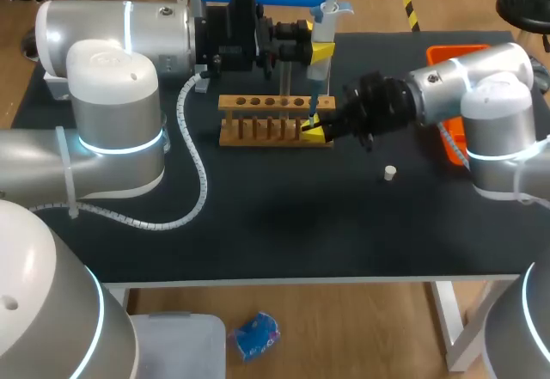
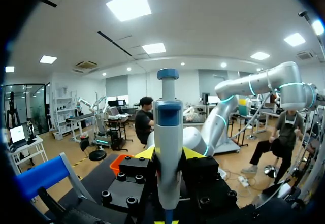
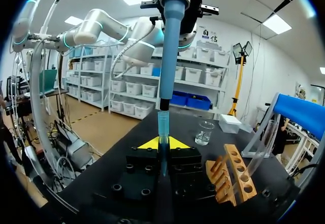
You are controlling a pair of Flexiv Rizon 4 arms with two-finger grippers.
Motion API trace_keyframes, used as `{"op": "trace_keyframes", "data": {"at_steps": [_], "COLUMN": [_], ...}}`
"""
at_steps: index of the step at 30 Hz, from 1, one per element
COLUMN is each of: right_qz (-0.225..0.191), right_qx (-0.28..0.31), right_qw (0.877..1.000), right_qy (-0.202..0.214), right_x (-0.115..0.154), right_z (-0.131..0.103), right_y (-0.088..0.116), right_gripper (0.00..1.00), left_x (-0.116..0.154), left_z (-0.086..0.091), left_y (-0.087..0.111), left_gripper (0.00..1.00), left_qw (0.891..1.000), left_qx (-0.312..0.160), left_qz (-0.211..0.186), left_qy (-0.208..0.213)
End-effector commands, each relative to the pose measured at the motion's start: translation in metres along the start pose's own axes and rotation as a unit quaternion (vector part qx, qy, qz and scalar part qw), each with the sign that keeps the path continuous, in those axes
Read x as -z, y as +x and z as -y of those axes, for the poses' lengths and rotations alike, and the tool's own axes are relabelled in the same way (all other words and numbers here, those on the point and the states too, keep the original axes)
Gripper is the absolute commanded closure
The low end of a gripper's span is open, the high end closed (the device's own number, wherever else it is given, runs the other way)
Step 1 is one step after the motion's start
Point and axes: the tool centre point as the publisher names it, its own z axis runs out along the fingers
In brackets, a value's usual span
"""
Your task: Invert the test tube, pick up the pipette, mount the tip to pipette, aspirate from beaker and dispense into the tube, eject the tip, return the pipette, and cap with the stopper.
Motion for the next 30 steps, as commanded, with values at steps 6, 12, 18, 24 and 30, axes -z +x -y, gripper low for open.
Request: {"op": "trace_keyframes", "data": {"at_steps": [6,12,18,24,30], "right_qz": [0.003,0.001,-0.002,-0.001,0.001], "right_qx": [0.008,0.011,0.01,0.005,0.007], "right_qw": [1.0,1.0,1.0,1.0,1.0], "right_qy": [-0.003,-0.002,0.001,0.003,0.002], "right_x": [0.0018,0.0011,-0.0003,0.0016,0.0029], "right_z": [-0.0044,-0.0065,-0.0054,-0.0013,-0.0054], "right_y": [-0.0004,-0.0019,0.0003,0.0026,0.0016], "right_gripper": [1.0,1.0,1.0,1.0,1.0], "left_x": [-0.0007,-0.0007,-0.0007,-0.0007,-0.0007], "left_z": [-0.0002,-0.0002,-0.0002,-0.0002,-0.0002], "left_y": [-0.0003,-0.0003,-0.0003,-0.0003,-0.0003], "left_gripper": [1.0,1.0,1.0,1.0,1.0], "left_qw": [1.0,1.0,1.0,1.0,1.0], "left_qx": [0.0,0.0,0.0,0.0,0.0], "left_qz": [0.0,0.0,0.0,0.0,0.0], "left_qy": [0.001,0.001,0.001,0.001,0.001]}}
